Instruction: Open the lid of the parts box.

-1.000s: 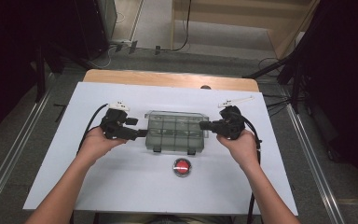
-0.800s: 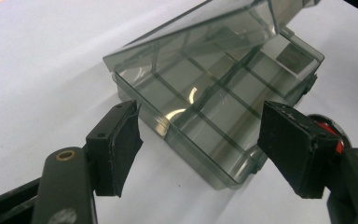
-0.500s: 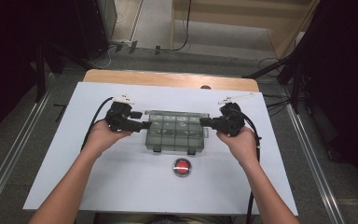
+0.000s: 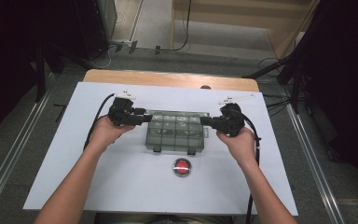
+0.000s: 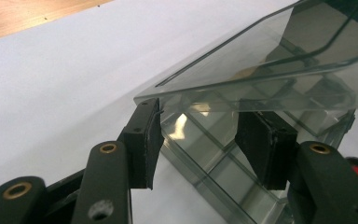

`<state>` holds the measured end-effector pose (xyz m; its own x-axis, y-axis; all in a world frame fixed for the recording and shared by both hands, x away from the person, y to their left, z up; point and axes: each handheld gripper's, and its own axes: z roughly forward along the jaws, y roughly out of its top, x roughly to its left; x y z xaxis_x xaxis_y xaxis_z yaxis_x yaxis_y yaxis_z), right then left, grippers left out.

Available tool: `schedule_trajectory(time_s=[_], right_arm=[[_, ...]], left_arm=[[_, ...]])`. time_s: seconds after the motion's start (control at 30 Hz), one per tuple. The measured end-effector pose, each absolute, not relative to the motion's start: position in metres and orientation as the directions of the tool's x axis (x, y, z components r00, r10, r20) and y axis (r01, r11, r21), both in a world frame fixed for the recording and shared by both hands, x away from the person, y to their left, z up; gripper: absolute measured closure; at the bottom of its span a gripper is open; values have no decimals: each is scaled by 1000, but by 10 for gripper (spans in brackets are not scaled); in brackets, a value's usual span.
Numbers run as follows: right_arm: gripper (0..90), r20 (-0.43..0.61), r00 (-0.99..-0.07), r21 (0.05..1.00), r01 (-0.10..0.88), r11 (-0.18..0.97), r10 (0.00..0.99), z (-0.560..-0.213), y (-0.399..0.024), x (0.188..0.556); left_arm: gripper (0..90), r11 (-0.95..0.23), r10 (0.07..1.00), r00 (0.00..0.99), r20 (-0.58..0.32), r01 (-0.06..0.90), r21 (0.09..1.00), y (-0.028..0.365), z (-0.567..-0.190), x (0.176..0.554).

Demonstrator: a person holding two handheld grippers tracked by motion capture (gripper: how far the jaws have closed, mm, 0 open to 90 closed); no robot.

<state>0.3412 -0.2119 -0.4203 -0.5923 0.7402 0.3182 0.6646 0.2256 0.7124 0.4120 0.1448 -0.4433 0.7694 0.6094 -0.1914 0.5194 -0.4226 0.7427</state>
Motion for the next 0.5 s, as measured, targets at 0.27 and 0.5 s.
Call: schedule_trajectory(time_s=[0.27,0.5], right_arm=[[881,309,-599,724,652,225,739,-427,-210,337],[764,305,-597,730,647,221,742,-434,-216,331]], left_arm=[[532,-439,607,779,-158,494,750,144,-443,413],[531,-440,602,783,-158,491,752,144,-442,412]])
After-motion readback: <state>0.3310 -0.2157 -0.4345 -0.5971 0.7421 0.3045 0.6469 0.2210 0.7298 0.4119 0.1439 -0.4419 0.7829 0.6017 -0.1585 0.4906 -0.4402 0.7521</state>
